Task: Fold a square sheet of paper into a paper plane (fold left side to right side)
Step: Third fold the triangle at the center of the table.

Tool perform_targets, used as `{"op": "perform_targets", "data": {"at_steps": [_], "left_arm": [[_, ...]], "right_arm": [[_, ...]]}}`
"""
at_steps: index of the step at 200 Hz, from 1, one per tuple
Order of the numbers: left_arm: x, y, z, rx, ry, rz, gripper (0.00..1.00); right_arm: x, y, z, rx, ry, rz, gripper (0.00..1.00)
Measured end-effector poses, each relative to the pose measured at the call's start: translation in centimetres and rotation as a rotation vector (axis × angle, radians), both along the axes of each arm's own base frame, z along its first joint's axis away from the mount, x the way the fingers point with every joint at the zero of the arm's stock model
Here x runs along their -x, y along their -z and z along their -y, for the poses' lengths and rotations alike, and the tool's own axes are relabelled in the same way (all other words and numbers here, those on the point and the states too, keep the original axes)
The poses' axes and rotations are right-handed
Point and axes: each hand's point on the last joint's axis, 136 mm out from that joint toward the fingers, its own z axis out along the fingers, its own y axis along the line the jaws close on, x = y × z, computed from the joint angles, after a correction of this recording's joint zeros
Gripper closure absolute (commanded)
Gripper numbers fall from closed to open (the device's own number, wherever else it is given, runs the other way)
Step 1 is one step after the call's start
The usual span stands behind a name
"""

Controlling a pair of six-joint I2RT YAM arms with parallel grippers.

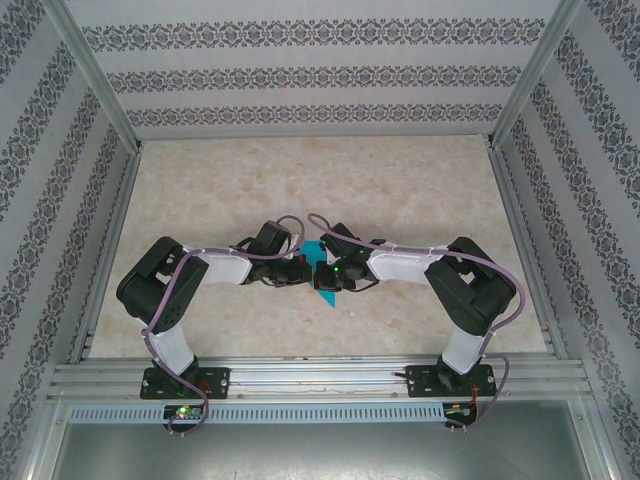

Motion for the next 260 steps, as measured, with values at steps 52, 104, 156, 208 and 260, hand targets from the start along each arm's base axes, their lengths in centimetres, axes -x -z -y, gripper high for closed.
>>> {"op": "perform_targets", "data": {"at_steps": [52,104,156,208,260], "left_arm": [[0.0,0.0,0.0,-0.004,-0.001,-0.003,1.00],[-0.1,0.1,-0.1,-0.014,-0.004,-0.013,1.00],[0.0,0.1,-0.1,-0.020,-0.004,-0.022,1.00],[-0.1,0.1,0.0,-0.019,-0.006,-0.023,1.00],[-0.1,0.1,0.0,-0.019,-0.006,-0.024,1.00]], "right_arm": [[0.1,0.4,0.2,-0.001,0.002,0.001,1.00],[0.9,0.3,0.9,-0.010,0.002,0.010,1.00],[2.4,0.4,1.6,-0.007,0.004,-0.004,1.00],[3.9,0.3,2.7,0.012,0.001,-0.025,1.00],[3.4,-0.8,2.2,0.006,0.000,-0.019,1.00]]}}
